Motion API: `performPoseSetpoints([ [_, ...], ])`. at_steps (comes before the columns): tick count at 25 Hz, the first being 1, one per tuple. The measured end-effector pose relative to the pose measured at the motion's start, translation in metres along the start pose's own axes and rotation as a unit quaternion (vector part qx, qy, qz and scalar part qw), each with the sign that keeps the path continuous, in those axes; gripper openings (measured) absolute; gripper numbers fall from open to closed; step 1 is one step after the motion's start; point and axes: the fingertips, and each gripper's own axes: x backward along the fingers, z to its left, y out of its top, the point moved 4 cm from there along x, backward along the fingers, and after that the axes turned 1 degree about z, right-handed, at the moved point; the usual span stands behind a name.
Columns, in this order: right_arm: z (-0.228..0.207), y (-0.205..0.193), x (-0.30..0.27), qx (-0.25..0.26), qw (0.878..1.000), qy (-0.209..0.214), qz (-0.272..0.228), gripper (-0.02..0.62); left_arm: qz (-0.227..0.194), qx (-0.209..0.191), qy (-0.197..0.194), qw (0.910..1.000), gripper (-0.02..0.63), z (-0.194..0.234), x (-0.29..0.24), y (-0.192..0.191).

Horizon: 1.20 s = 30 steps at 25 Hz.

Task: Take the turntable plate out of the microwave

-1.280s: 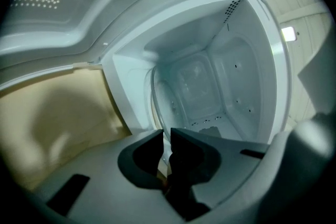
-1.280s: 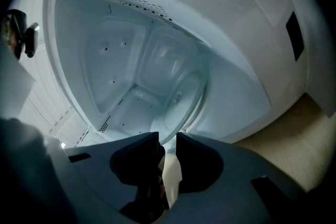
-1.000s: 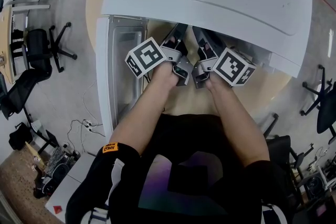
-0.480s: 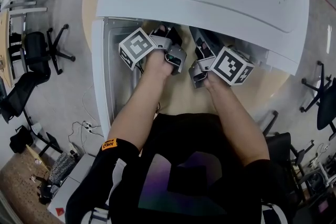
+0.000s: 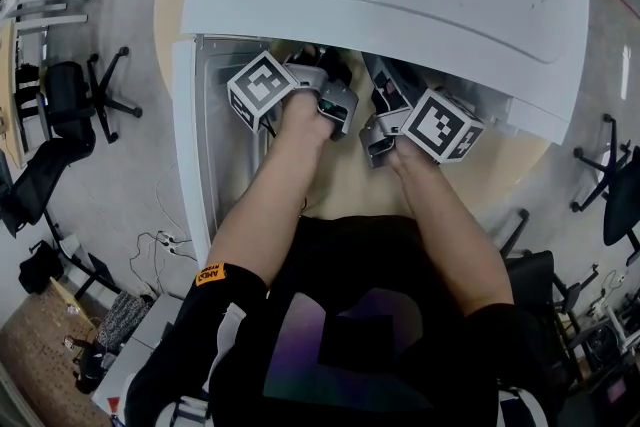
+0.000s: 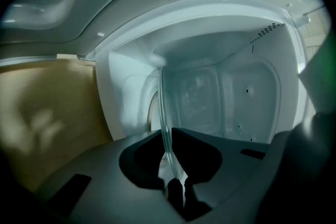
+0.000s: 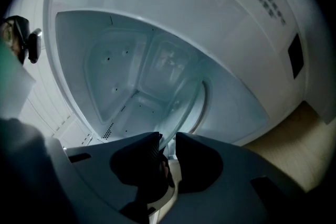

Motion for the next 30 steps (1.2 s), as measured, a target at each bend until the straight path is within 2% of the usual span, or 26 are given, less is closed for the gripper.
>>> performPoseSetpoints([
  [6, -0.005, 0.001, -0.001, -0.022, 1.000, -0.001, -0.010, 0.088, -0.003, 0.001, -0.021, 0.9998, 0.074, -0.013, -0.001, -0.001],
  [13, -0.008, 0.007, -0.009, -0.068, 0.997, 0.017, -0.030, 0.089, 0.006, -0.003, -0.023, 0.9997, 0.072, -0.018, 0.001, -0.003],
  [20, -0.013, 0.009, -0.014, -0.104, 0.993, 0.018, -0.056, 0.089, 0.011, 0.006, -0.028, 0.9995, 0.072, -0.014, 0.003, -0.006],
  [30, -0.015, 0.008, -0.015, -0.120, 0.990, 0.019, -0.070, 0.086, 0.019, 0.018, -0.039, 0.9989, 0.072, -0.008, 0.011, -0.011],
])
